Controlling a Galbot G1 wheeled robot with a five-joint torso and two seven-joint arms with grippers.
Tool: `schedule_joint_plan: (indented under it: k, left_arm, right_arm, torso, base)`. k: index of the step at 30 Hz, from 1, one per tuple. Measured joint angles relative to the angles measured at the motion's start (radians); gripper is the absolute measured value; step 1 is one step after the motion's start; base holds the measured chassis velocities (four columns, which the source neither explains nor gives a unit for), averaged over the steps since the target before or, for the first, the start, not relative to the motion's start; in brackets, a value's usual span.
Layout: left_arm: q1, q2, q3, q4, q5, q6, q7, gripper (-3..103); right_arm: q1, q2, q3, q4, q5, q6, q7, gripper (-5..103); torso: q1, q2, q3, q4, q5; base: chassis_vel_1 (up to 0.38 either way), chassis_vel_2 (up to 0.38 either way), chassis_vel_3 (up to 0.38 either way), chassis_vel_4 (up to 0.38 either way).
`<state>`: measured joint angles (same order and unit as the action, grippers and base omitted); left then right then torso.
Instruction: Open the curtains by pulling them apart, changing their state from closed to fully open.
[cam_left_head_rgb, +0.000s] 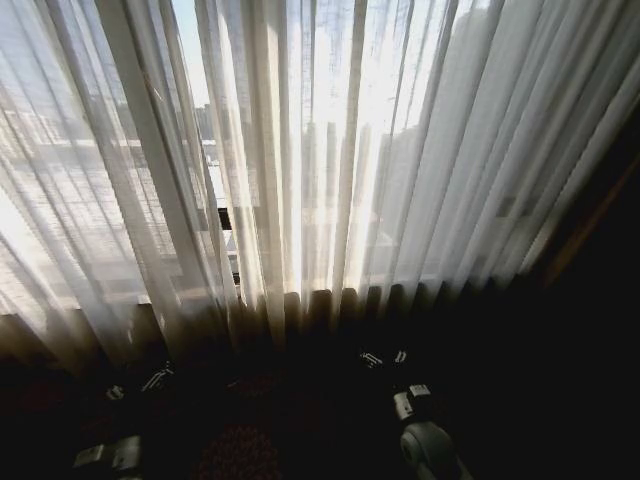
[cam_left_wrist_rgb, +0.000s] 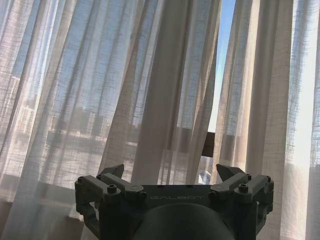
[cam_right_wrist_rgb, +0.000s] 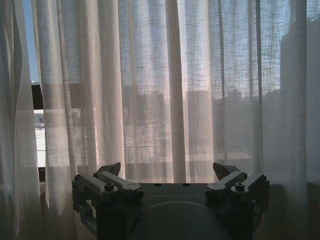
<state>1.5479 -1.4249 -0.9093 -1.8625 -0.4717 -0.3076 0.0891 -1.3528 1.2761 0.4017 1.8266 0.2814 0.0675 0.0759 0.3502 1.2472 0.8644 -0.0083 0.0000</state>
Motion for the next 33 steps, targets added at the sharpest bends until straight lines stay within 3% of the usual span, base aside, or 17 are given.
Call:
schedule_joint_plan:
  k: [17,33]
  left_arm:
    - [0.000,0.000,0.000,0.000,0.000,0.000,0.000,100]
    - [0.000,0.000,0.000,0.000,0.000,0.000,0.000,100]
  right_arm:
    - [-0.003,0.007,-0.005,0.000,-0.019,0.004,-0.024,100]
    - [0.004,0.006,-0.001,-0.015,-0.018,0.004,-0.026,100]
  torso:
    - [0.000,0.000,0.000,0.0000,0.0000]
    - [0.001,0.000,0.000,-0.0002,0.0004]
  base:
    - [-0.063,0.080,0.064,-0.083]
    - [-0.243,0.399,0.249,-0.393]
